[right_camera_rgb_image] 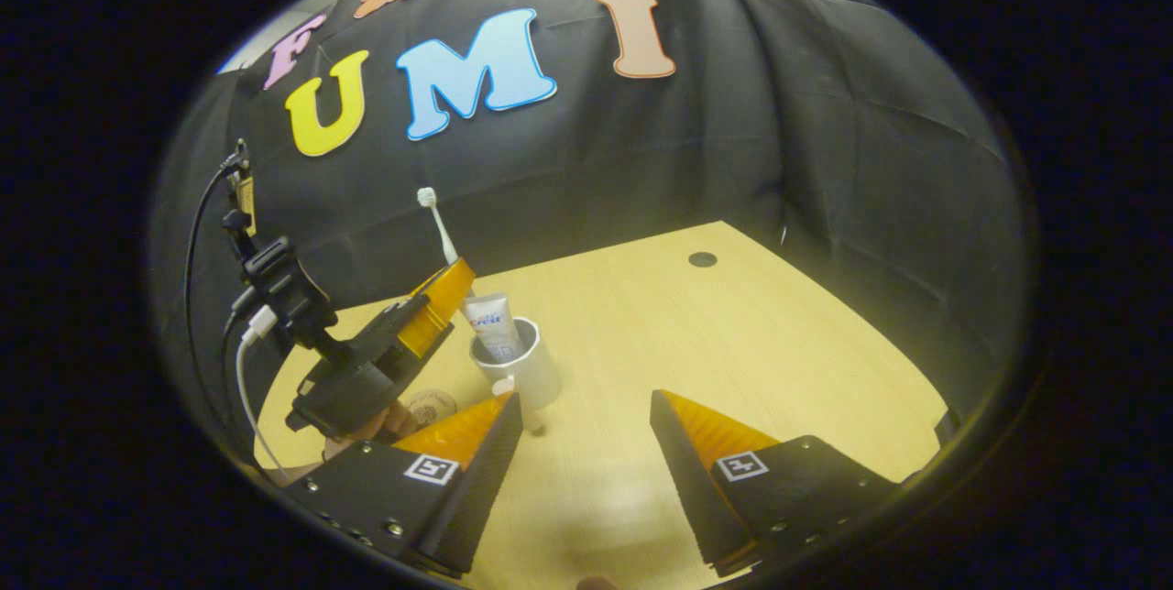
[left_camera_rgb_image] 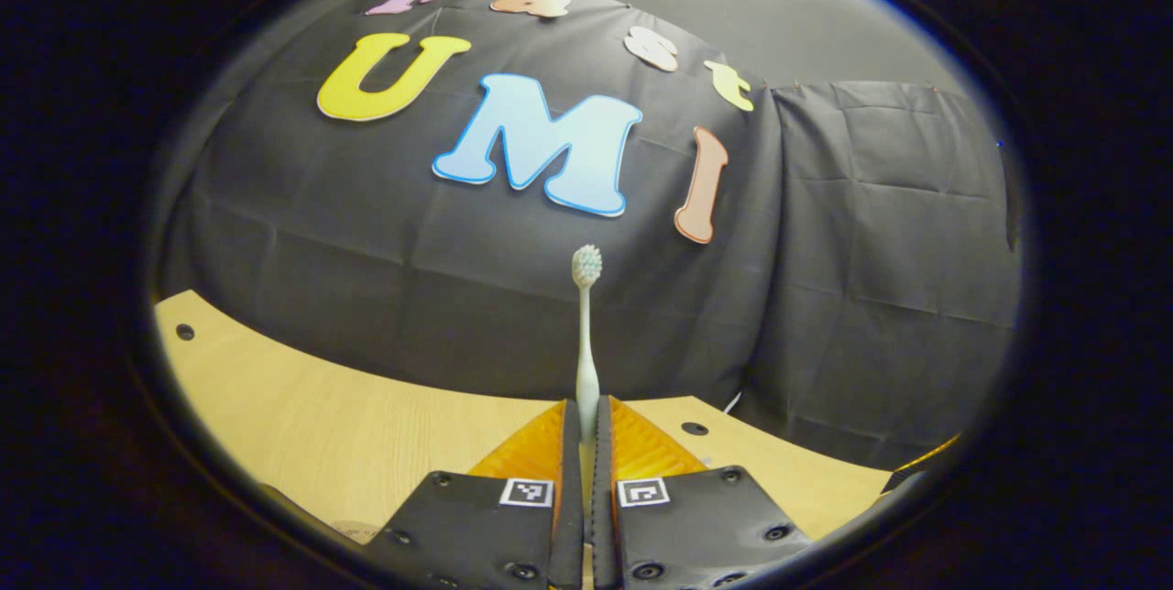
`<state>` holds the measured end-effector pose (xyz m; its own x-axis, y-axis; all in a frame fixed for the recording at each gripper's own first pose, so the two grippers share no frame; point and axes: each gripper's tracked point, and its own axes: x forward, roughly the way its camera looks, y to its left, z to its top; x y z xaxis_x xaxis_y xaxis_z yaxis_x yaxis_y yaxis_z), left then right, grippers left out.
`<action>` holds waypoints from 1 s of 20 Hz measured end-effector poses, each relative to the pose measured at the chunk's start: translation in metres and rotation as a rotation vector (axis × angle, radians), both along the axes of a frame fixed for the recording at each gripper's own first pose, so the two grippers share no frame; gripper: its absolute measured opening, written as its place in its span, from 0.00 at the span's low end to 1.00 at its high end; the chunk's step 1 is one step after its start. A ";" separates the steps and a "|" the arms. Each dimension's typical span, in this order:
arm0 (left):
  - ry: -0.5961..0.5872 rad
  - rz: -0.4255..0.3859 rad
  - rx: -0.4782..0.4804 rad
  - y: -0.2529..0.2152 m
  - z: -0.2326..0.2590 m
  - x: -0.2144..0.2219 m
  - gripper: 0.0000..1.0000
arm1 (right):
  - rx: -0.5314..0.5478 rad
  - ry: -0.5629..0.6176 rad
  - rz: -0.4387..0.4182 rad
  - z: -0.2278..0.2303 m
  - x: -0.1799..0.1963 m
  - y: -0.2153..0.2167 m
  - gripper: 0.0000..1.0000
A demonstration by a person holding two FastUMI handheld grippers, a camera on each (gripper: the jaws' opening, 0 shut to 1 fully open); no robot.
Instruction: Put the toothbrush and toothpaste on the desktop into the cup, then pick up the cup and place it on the coaster on the desktop.
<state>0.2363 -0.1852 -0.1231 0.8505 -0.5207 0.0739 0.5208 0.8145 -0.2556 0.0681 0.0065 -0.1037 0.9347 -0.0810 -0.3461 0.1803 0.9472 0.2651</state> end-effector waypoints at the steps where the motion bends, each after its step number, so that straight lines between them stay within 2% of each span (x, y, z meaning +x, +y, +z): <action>1: -0.001 -0.001 0.014 -0.001 0.000 -0.001 0.11 | -0.003 0.005 0.004 -0.002 0.000 0.001 0.86; 7: -0.003 -0.024 0.030 -0.001 -0.001 -0.005 0.12 | -0.001 0.020 0.024 -0.005 0.003 0.006 0.86; 10: -0.011 -0.033 0.067 -0.005 -0.001 -0.007 0.22 | 0.012 0.020 0.030 -0.004 0.005 0.008 0.86; 11: -0.008 -0.036 0.071 -0.005 -0.002 -0.009 0.18 | 0.014 0.020 0.031 -0.005 0.005 0.008 0.86; 12: -0.003 -0.048 0.070 -0.007 -0.002 -0.009 0.19 | 0.015 0.022 0.032 -0.005 0.005 0.008 0.87; 14: 0.003 -0.047 0.075 -0.004 -0.003 -0.011 0.27 | 0.015 0.022 0.034 -0.005 0.006 0.009 0.87; 16: -0.002 -0.049 0.077 0.000 0.001 -0.012 0.44 | 0.014 0.021 0.036 -0.004 0.005 0.008 0.87; 17: -0.008 -0.050 0.080 0.001 0.004 -0.014 0.40 | 0.013 0.021 0.036 -0.004 0.006 0.008 0.87; 18: -0.014 -0.054 0.085 0.002 0.008 -0.017 0.56 | 0.012 0.021 0.035 -0.004 0.007 0.008 0.87; 20: -0.031 -0.051 0.087 0.010 0.017 -0.024 0.72 | 0.009 0.020 0.035 -0.003 0.007 0.009 0.87</action>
<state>0.2127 -0.1756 -0.1060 0.8205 -0.5692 0.0526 0.5692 0.8048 -0.1682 0.0754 0.0158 -0.1063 0.9299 -0.0450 -0.3650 0.1522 0.9506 0.2704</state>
